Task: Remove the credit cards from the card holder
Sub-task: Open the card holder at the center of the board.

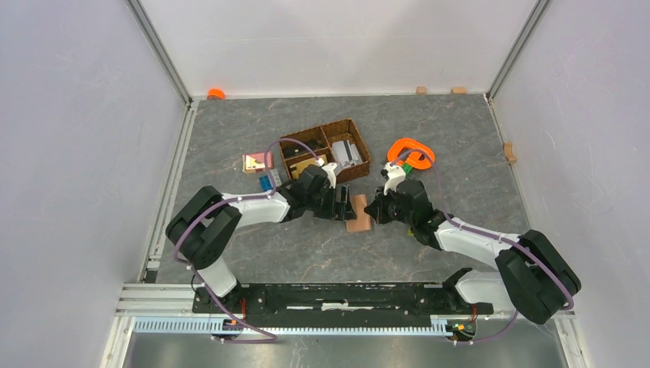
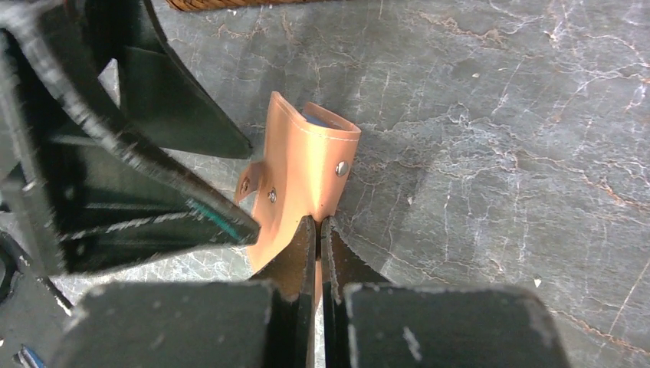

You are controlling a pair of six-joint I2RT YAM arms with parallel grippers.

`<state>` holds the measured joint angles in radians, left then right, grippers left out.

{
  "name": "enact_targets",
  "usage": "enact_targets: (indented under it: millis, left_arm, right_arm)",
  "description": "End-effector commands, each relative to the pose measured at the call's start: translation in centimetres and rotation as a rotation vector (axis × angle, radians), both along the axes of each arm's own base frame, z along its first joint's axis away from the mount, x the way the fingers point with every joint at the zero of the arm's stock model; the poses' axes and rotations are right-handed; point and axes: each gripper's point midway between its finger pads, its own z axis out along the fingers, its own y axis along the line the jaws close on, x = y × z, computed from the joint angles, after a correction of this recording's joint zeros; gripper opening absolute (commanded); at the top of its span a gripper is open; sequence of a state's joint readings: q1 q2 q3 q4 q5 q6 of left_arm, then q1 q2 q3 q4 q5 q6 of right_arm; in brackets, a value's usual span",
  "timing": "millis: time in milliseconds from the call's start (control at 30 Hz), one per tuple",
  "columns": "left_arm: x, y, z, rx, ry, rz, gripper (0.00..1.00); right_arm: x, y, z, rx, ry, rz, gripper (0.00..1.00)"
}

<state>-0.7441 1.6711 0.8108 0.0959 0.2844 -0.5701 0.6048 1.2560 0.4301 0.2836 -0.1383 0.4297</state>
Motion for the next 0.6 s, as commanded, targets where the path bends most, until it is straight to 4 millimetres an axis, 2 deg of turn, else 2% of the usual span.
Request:
enact_targets:
  millis: [0,67,167,300,400,567]
  left_arm:
    - [0.7,-0.6,-0.9,0.034,0.004,-0.017,0.75]
    - [1.0,0.1,-1.5,0.08,0.008,0.011,0.6]
    - [1.4,1.1,-1.2,0.112,-0.016,0.05,0.37]
    - [1.6,1.6,0.5,0.099,-0.071,0.067,0.28]
    - [1.4,2.3,0.6,0.118,-0.073,0.079,0.19]
    - [1.2,2.2,0.7,0.113,-0.069,0.071,0.02]
  right_arm:
    - [1.0,1.4,2.3,0.058,-0.054,0.031,0.0]
    - [1.0,1.3,2.2,0.054,-0.053,0.028,0.0]
    - [1.2,1.1,2.2,0.043,-0.056,0.013,0.0]
    - [1.2,1.1,2.1,0.04,-0.053,0.014,0.0]
    - [1.2,1.0,2.0,0.037,-0.05,0.01,0.0]
    - [1.4,0.9,1.8,0.025,-0.046,0.001,0.0]
